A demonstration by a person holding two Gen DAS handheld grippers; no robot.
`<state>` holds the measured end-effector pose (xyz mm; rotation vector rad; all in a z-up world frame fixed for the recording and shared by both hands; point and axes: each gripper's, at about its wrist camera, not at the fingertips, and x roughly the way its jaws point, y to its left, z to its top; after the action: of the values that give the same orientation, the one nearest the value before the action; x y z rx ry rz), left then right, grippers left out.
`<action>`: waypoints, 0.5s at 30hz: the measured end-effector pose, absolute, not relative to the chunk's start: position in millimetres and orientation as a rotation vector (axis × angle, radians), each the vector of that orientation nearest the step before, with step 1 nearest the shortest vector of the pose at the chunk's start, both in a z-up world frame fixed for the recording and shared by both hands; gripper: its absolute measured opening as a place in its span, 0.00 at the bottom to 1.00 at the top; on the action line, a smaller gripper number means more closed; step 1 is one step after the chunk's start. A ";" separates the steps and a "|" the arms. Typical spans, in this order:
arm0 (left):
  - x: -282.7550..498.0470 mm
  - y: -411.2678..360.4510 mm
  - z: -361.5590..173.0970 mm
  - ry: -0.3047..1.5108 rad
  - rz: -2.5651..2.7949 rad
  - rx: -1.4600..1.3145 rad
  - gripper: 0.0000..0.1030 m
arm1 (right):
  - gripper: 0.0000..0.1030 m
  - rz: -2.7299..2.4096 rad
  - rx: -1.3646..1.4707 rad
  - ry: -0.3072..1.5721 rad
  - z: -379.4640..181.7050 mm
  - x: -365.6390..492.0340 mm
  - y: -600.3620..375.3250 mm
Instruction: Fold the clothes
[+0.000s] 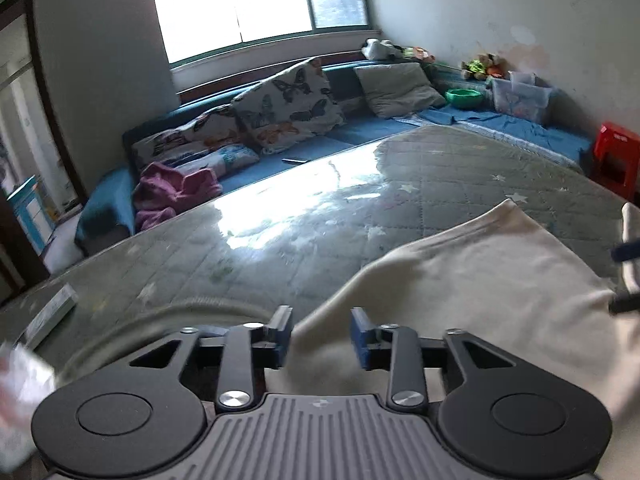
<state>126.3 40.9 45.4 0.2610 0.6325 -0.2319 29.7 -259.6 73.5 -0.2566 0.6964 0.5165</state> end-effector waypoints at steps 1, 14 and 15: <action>133.8 39.7 42.7 0.640 -0.244 0.266 0.44 | 0.48 0.528 -0.262 0.704 70.4 29.4 -255.9; 148.6 29.7 27.6 0.655 -0.366 0.312 0.05 | 0.56 0.582 -0.274 0.760 46.2 30.3 -243.1; 145.7 28.5 28.4 0.649 -0.367 0.311 0.05 | 0.56 0.582 -0.274 0.759 45.8 30.0 -243.2</action>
<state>145.7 28.5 28.4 0.3109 0.6487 -0.3667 30.0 -243.2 45.8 -0.2737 0.7594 0.5822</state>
